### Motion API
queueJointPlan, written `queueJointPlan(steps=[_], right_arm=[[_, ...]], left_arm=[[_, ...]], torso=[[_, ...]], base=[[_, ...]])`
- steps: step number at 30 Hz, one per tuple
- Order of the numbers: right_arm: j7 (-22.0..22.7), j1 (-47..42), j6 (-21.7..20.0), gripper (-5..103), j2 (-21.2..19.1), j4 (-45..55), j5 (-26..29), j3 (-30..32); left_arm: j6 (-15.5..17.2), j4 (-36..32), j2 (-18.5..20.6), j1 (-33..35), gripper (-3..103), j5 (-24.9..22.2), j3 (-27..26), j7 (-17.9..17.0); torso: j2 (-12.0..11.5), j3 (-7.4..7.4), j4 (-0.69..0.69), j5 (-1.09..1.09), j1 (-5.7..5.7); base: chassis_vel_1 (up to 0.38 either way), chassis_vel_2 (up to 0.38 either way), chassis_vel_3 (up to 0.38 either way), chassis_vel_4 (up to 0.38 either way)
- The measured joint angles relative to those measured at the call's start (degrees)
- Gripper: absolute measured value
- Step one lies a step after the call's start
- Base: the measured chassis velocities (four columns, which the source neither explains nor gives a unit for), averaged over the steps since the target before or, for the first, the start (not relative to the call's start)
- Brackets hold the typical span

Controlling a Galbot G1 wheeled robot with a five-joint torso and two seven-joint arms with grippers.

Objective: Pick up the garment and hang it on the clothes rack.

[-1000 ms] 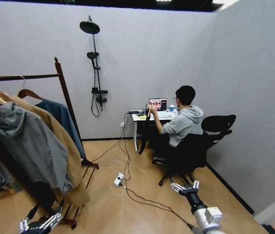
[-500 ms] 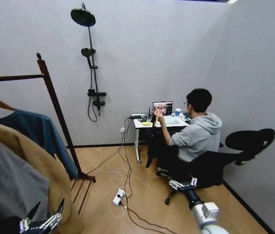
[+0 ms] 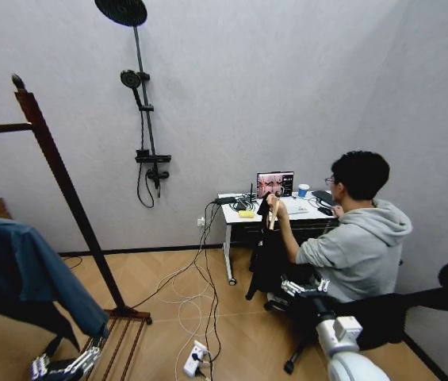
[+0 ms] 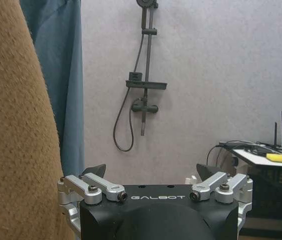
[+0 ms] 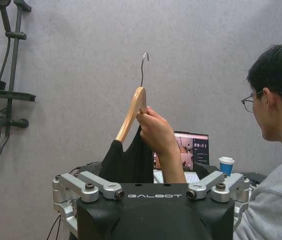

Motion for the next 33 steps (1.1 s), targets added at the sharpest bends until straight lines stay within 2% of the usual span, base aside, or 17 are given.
queueJointPlan(steps=[6,12,16,23,26,30,33], right_arm=[[1.2,10.8,-0.4,100,-4.4,-8.0,3.2,-1.1],[0.3,17.8,0.1,100,-5.2,-12.7,3.7,-2.7],[0.8,19.9,-1.9,100,-5.6,-12.8,5.4,-4.2],[4.5,22.9,-2.5,100,-7.3,-14.0,7.2,-7.8],[8.2,25.1,-2.7,100,-8.1,-15.4,8.6,-10.8],[11.2,28.2,-4.0,100,-7.7,-17.5,10.9,-13.6],[11.7,29.1,-4.5,100,-7.4,-18.2,11.4,-14.2]], left_arm=[[0.0,0.0,0.0,0.0,100,0.0,0.0,0.0],[0.0,0.0,0.0,0.0,100,0.0,0.0,0.0],[0.0,0.0,0.0,0.0,100,0.0,0.0,0.0],[0.0,0.0,0.0,0.0,100,0.0,0.0,0.0],[0.0,0.0,0.0,0.0,100,0.0,0.0,0.0],[0.0,0.0,0.0,0.0,100,0.0,0.0,0.0],[0.0,0.0,0.0,0.0,100,0.0,0.0,0.0]], torso=[[0.1,-0.03,-0.01,0.00,-0.11],[0.0,-0.02,0.00,-0.03,-0.06],[0.0,-0.01,-0.02,-0.03,-0.03],[0.0,-0.02,-0.01,-0.03,-0.03],[0.0,-0.02,-0.02,-0.04,-0.04],[0.0,-0.02,-0.01,-0.03,-0.03],[0.0,-0.01,-0.01,-0.04,-0.03]], base=[[0.034,-0.044,-0.010,0.068],[0.008,-0.014,-0.014,0.011],[0.000,0.000,0.000,0.000],[0.000,0.000,0.000,0.000],[0.000,0.000,0.000,0.000],[0.000,0.000,0.000,0.000],[0.000,0.000,0.000,0.000]])
